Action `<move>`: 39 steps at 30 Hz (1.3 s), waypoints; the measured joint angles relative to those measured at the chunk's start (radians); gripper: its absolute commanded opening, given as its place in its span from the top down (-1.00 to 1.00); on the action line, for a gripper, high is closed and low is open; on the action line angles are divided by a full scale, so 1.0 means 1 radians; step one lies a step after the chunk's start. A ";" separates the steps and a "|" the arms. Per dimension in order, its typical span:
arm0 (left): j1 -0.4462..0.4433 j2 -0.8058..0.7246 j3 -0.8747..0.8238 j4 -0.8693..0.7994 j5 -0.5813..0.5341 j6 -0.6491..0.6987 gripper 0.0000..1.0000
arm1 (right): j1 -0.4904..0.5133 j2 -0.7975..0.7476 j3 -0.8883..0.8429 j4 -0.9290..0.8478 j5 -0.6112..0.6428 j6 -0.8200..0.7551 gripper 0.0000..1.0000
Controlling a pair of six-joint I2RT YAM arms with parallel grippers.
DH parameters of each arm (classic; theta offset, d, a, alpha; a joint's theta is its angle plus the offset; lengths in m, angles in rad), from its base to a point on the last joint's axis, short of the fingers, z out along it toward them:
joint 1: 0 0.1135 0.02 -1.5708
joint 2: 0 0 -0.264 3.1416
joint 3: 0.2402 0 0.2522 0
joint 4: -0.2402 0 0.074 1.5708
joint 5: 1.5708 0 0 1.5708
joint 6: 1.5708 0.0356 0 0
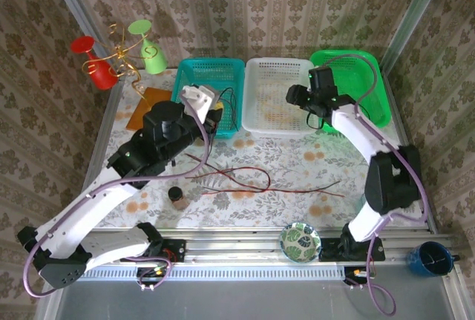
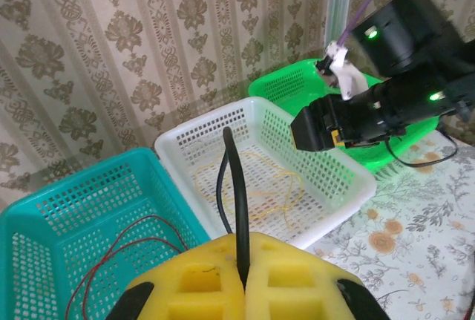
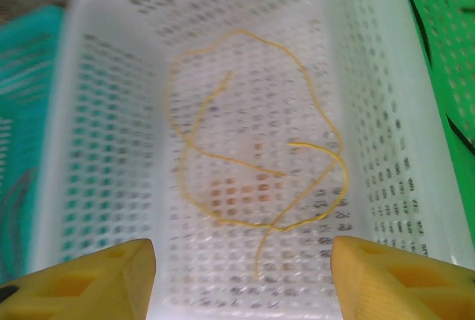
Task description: Untangle the cables
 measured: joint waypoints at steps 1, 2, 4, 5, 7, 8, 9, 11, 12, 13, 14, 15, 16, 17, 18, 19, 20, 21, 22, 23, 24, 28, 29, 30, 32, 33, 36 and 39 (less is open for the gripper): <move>0.000 0.012 0.014 -0.006 0.016 -0.001 1.00 | -0.001 -0.054 -0.027 0.020 -0.037 -0.031 -0.40; 0.000 0.025 0.026 -0.011 0.035 -0.004 1.00 | -0.002 -0.109 -0.057 0.048 -0.080 -0.066 -0.47; 0.000 0.048 0.043 -0.019 0.069 -0.011 1.00 | -0.003 -0.223 -0.126 0.117 -0.173 -0.134 -0.60; 0.000 0.062 0.051 -0.025 0.088 -0.014 1.00 | -0.003 -0.280 -0.163 0.158 -0.224 -0.171 -0.66; 0.000 0.086 0.062 -0.033 0.121 -0.018 1.00 | -0.003 -0.365 -0.219 0.219 -0.310 -0.236 -0.72; 0.000 0.099 0.067 -0.036 0.137 -0.018 1.00 | -0.003 -0.401 -0.243 0.248 -0.359 -0.270 -0.73; -0.001 0.109 0.072 -0.038 0.150 -0.018 1.00 | -0.003 -0.425 -0.259 0.269 -0.401 -0.296 -0.73; -0.005 0.131 0.083 -0.044 0.179 -0.018 1.00 | -0.003 -0.464 -0.290 0.308 -0.491 -0.352 -0.73; -0.008 0.140 0.087 -0.045 0.192 -0.018 1.00 | -0.003 -0.475 -0.299 0.323 -0.527 -0.371 -0.73; -0.013 0.150 0.092 -0.045 0.205 -0.018 1.00 | -0.003 -0.481 -0.307 0.336 -0.563 -0.390 -0.73; -0.015 0.158 0.097 -0.046 0.218 -0.018 1.00 | 0.002 -0.482 -0.308 0.341 -0.592 -0.407 -0.72; -0.020 0.165 0.099 -0.045 0.229 -0.018 1.00 | 0.005 -0.482 -0.308 0.343 -0.609 -0.418 -0.71; -0.023 0.171 0.102 -0.045 0.241 -0.018 1.00 | 0.011 -0.481 -0.308 0.345 -0.629 -0.433 -0.70; -0.027 0.177 0.104 -0.045 0.250 -0.018 1.00 | 0.019 -0.478 -0.306 0.346 -0.645 -0.445 -0.67; -0.030 0.182 0.106 -0.045 0.257 -0.018 1.00 | 0.029 -0.474 -0.302 0.347 -0.659 -0.456 -0.66; -0.034 0.188 0.110 -0.045 0.265 -0.018 1.00 | 0.039 -0.466 -0.296 0.348 -0.674 -0.465 -0.63; -0.038 0.195 0.115 -0.044 0.270 -0.018 1.00 | 0.047 -0.455 -0.286 0.347 -0.691 -0.470 -0.60; -0.040 0.201 0.119 -0.044 0.276 -0.018 1.00 | 0.054 -0.444 -0.277 0.348 -0.703 -0.476 -0.58; -0.043 0.207 0.123 -0.044 0.281 -0.018 1.00 | 0.060 -0.432 -0.265 0.348 -0.718 -0.482 -0.52; -0.047 0.214 0.127 -0.044 0.286 -0.018 1.00 | 0.066 -0.422 -0.256 0.348 -0.726 -0.485 -0.37; -0.048 0.220 0.132 -0.043 0.289 -0.018 1.00 | 0.070 -0.415 -0.249 0.347 -0.732 -0.485 -0.23; -0.057 0.234 0.138 -0.037 0.296 -0.018 1.00 | 0.075 -0.407 -0.236 0.340 -0.743 -0.508 0.65; -0.058 0.235 0.138 -0.037 0.296 -0.018 0.75 | 0.075 -0.407 -0.233 0.335 -0.740 -0.512 0.85; -0.058 0.235 0.138 -0.037 0.296 -0.019 0.48 | 0.075 -0.407 -0.230 0.329 -0.738 -0.517 0.97; -0.058 0.236 0.138 -0.035 0.294 -0.023 0.09 | 0.071 -0.407 -0.219 0.300 -0.729 -0.510 1.00; -0.058 0.236 0.138 -0.034 0.293 -0.024 -0.04 | 0.066 -0.407 -0.213 0.291 -0.724 -0.511 1.00; -0.056 0.236 0.137 -0.028 0.292 -0.027 -0.33 | 0.038 -0.407 -0.198 0.266 -0.700 -0.513 1.00; -0.052 0.234 0.132 -0.021 0.282 -0.026 -0.39 | 0.001 -0.414 -0.197 0.238 -0.653 -0.513 1.00</move>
